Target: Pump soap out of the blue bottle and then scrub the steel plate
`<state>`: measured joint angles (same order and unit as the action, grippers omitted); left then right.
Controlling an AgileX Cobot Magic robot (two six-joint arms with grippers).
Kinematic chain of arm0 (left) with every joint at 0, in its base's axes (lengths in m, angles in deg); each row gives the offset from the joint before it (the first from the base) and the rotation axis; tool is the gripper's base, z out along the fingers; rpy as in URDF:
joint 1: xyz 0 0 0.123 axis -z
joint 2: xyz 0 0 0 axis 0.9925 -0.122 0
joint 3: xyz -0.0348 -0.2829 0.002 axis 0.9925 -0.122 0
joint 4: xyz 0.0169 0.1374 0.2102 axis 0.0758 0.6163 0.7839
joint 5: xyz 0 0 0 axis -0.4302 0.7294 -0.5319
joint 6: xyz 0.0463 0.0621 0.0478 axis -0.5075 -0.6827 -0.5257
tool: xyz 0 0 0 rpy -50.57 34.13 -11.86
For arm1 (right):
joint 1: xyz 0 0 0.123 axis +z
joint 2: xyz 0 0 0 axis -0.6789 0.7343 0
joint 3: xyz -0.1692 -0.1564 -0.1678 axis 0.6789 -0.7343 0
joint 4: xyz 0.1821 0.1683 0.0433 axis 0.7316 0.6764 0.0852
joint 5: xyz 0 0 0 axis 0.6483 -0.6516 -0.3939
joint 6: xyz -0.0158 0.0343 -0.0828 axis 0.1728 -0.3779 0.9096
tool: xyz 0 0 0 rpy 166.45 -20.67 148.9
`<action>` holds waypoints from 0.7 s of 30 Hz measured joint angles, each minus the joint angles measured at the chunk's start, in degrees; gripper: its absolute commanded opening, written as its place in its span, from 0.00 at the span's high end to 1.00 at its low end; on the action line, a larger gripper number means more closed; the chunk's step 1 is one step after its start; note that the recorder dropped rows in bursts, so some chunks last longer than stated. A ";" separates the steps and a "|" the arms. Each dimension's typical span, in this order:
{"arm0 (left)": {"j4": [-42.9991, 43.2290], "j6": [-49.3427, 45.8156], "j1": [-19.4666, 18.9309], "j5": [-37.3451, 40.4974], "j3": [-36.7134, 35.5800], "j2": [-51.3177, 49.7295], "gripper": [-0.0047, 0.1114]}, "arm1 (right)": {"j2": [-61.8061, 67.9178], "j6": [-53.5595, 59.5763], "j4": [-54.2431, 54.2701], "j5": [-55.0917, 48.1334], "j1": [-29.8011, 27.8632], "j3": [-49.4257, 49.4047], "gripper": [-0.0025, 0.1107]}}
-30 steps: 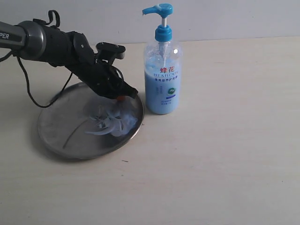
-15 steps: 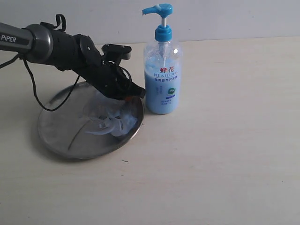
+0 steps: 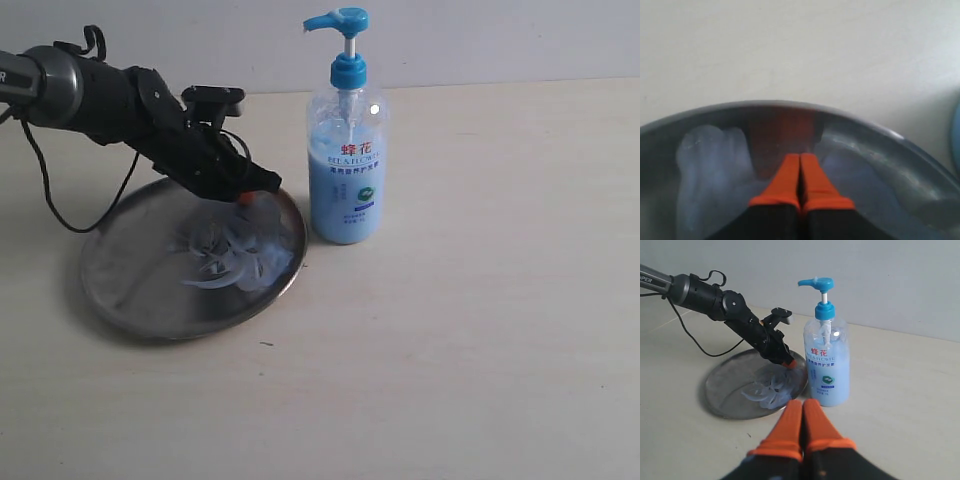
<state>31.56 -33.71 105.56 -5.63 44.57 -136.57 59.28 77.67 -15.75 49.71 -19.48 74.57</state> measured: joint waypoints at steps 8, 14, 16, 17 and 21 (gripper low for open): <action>0.50 0.13 -0.66 0.80 -0.14 0.59 0.96 | 0.00 0.00 0.00 0.00 0.00 0.00 0.98; 1.46 0.13 -0.64 5.96 -0.95 5.05 0.96 | 0.00 0.00 0.00 0.00 0.00 0.00 0.98; 1.56 0.13 -0.64 6.91 -1.20 8.05 0.96 | 0.00 0.00 0.00 0.00 0.00 0.00 0.98; 1.56 0.13 -0.64 7.15 -1.50 9.67 0.96 | 0.00 0.00 0.00 0.00 0.00 0.00 0.98; 1.95 0.38 -0.64 7.42 -3.53 15.76 0.96 | 0.00 0.00 0.00 0.00 0.00 0.00 0.98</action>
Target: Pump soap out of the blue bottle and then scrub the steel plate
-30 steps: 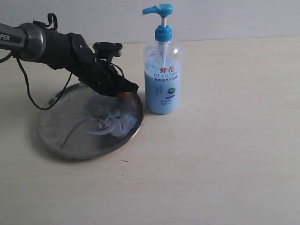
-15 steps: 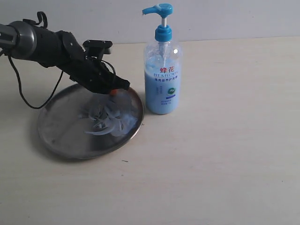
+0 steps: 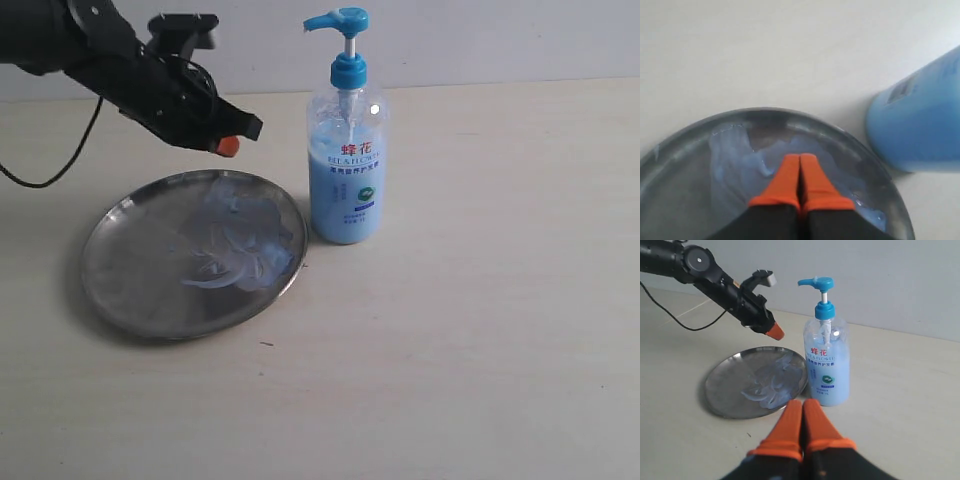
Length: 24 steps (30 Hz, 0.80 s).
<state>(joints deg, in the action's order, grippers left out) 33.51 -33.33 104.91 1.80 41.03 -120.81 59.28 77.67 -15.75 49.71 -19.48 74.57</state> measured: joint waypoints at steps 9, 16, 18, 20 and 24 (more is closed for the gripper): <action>0.85 1.09 0.00 -0.42 -8.55 13.74 0.96 | 0.00 0.00 -0.49 -0.12 0.00 0.00 0.98; 0.93 1.12 0.00 -2.76 -17.93 26.95 0.96 | 0.00 0.00 -0.67 -0.12 0.00 0.00 0.98; 1.06 1.12 0.00 -2.99 -20.42 31.13 0.96 | 0.00 0.00 -0.77 -0.12 0.00 0.00 0.98; 1.24 1.01 0.00 -2.99 -22.76 35.48 0.96 | 0.00 0.00 -0.77 -0.12 0.00 0.00 0.98; 1.92 0.91 0.00 -3.24 -27.05 43.57 0.96 | 0.00 0.00 -1.73 -0.12 0.00 -0.10 0.98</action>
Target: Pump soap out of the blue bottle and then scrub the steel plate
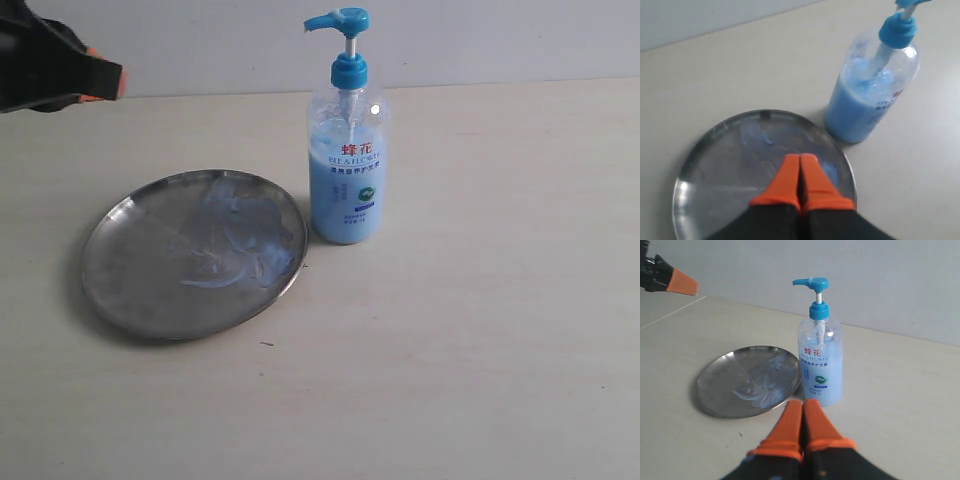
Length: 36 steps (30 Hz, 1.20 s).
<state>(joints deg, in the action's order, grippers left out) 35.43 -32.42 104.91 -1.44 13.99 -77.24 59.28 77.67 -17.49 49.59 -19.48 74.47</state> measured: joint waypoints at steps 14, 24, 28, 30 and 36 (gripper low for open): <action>0.64 0.00 -0.04 0.83 -11.68 32.09 0.96 | 0.00 0.00 -1.18 1.84 0.00 -0.92 0.98; 0.64 0.00 -0.13 1.76 -20.92 53.01 0.96 | 0.00 0.00 -1.18 6.09 0.00 -0.92 0.98; 0.52 0.00 -0.13 1.49 -24.21 59.28 0.96 | 0.00 0.00 -1.18 6.45 0.00 -0.92 0.98; 0.52 0.00 -0.13 0.49 -25.69 62.19 0.96 | 0.00 0.00 -1.18 6.45 0.00 -0.92 0.98; 0.52 0.00 -0.13 -2.89 -28.70 67.97 0.96 | 0.00 0.00 -1.18 6.45 0.00 -0.92 0.98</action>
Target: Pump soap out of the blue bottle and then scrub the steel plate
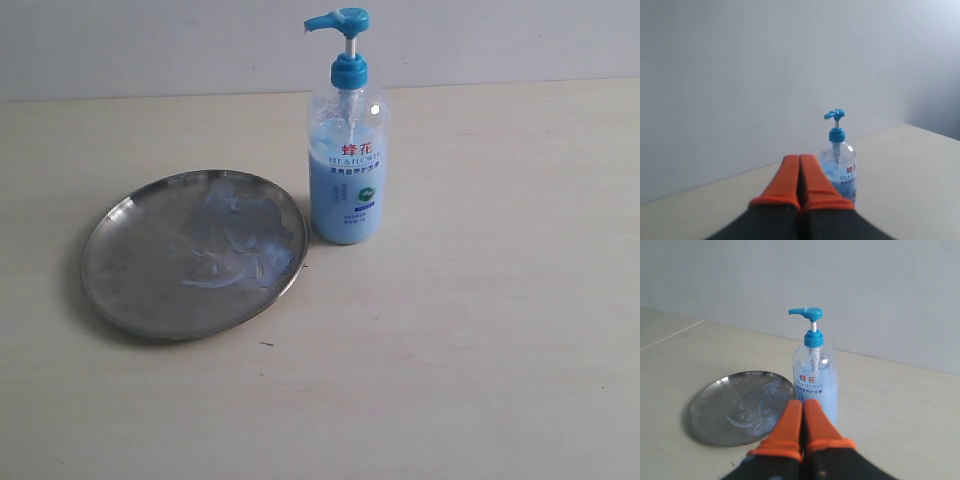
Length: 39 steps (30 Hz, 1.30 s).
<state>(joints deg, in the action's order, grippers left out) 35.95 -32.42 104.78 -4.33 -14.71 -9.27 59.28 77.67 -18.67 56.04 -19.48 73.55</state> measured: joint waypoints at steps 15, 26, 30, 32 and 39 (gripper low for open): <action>0.09 0.00 0.00 -2.70 -0.14 1.75 0.96 | 0.00 0.00 0.00 0.00 0.00 0.00 0.98; 20.34 27.09 -1.15 -8.64 -9.84 1.65 0.96 | 0.00 0.00 0.00 0.00 0.00 0.00 0.98; 27.18 35.39 -3.89 -8.49 -14.33 1.65 0.96 | 0.00 0.00 0.00 1.09 0.00 0.00 0.98; 28.10 35.82 -4.98 -7.98 -15.22 1.65 0.96 | 0.00 0.00 0.00 1.34 0.00 0.00 0.98; 29.21 36.07 -7.63 -7.36 -19.40 1.65 0.96 | 0.00 0.00 0.00 1.66 0.00 0.00 0.98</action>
<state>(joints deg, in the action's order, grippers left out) 65.16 3.65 97.15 -11.69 -34.10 -7.63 59.28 77.67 -18.67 57.70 -19.48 73.55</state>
